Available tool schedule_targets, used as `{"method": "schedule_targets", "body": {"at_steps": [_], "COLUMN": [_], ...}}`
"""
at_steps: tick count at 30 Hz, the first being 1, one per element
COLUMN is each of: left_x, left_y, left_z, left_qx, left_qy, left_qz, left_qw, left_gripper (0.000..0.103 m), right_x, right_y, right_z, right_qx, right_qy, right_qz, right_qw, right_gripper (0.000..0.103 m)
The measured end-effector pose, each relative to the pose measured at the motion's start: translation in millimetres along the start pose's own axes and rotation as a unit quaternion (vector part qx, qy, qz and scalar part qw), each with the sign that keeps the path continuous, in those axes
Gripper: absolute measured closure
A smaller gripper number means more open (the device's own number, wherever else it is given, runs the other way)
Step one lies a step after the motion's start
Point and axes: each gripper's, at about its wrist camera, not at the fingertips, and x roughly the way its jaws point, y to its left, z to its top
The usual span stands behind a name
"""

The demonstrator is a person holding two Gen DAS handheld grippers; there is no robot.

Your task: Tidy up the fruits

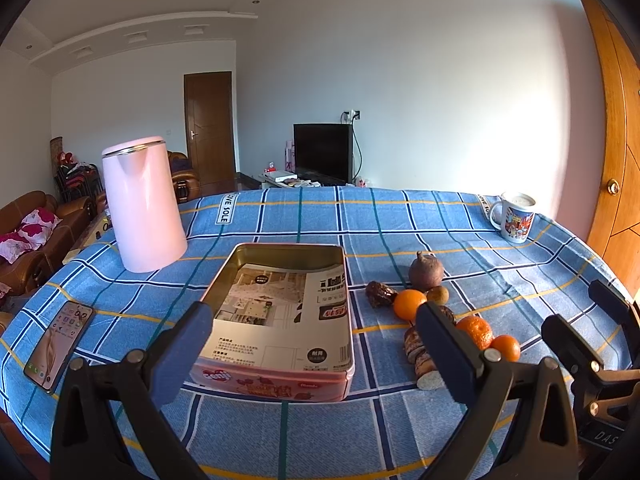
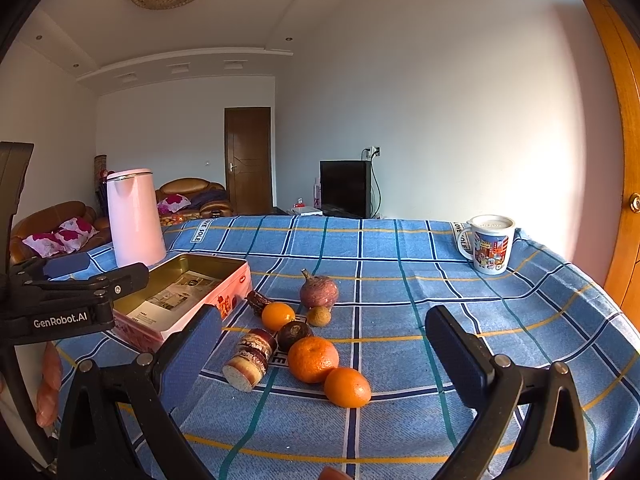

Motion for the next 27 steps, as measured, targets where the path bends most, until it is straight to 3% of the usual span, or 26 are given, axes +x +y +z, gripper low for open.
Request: {"method": "schedule_targets", "body": {"at_steps": [27], "left_x": [3.4], "left_y": [-2.0], "left_z": [-4.5], "left_qx": [-0.003], "left_qy": [0.009], "left_qz": [-0.003], "left_qw": [1.0000], "left_gripper": [0.000], "right_x": [4.5], "right_y": [0.1], "right_z": [-7.2], "right_qx": [-0.003], "right_qy": [0.011], "right_qz": [0.001], "right_qw": [1.000], "right_gripper": [0.001]}}
